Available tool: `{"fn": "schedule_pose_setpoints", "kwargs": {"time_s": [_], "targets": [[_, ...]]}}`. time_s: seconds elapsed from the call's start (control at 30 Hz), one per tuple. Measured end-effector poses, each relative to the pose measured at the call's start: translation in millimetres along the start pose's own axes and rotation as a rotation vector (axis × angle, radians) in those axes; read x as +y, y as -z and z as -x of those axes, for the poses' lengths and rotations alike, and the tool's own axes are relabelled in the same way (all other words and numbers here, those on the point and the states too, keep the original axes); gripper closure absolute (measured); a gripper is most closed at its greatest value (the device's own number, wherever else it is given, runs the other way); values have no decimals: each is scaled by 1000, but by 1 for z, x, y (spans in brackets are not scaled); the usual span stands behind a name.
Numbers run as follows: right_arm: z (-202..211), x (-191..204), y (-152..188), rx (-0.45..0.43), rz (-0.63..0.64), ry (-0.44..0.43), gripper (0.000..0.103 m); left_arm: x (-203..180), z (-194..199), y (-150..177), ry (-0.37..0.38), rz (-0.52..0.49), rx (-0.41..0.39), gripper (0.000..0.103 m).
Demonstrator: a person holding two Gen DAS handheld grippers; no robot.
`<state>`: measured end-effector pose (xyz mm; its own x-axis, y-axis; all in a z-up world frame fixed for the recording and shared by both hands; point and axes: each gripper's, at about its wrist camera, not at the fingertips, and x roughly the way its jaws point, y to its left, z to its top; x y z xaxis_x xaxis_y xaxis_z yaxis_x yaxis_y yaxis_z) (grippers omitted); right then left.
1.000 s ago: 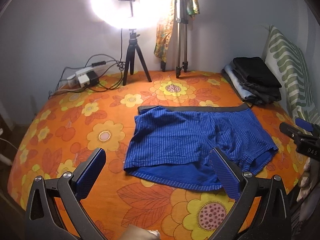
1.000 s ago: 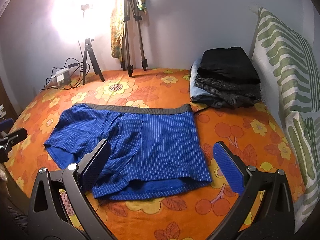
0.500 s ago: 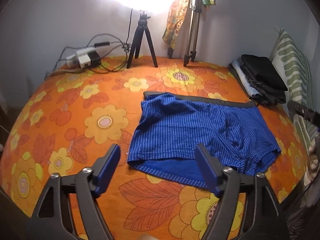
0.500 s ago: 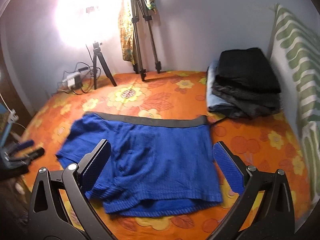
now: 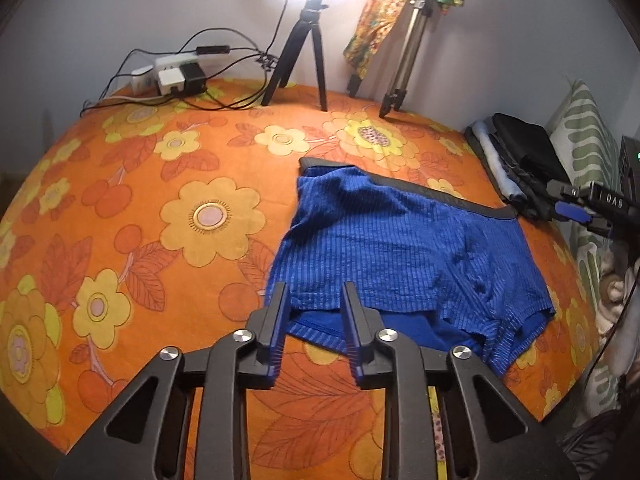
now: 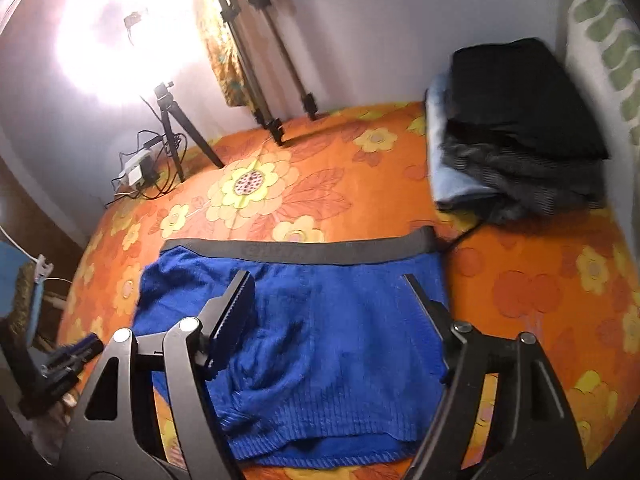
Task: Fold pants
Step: 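Move both tools toward the waistband of the blue boxer briefs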
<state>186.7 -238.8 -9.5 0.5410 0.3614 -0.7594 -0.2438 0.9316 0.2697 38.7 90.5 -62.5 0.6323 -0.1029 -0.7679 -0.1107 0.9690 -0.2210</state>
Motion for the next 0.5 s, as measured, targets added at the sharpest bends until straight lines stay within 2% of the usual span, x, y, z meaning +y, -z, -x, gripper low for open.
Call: {"fn": "schedule_pose_setpoints", "kwargs": {"time_s": [0.13,0.3,0.5], "targets": [[-24,30,-17,54,28,-52,26,5,-10,-2,-14,3,10,82],[-64,93,-44,133,97,-125,26,16,-18,-1,-4,28,38,82],[-117,166,-62,232,227,-148,27,26,-28,5,21,43,81,82]]}}
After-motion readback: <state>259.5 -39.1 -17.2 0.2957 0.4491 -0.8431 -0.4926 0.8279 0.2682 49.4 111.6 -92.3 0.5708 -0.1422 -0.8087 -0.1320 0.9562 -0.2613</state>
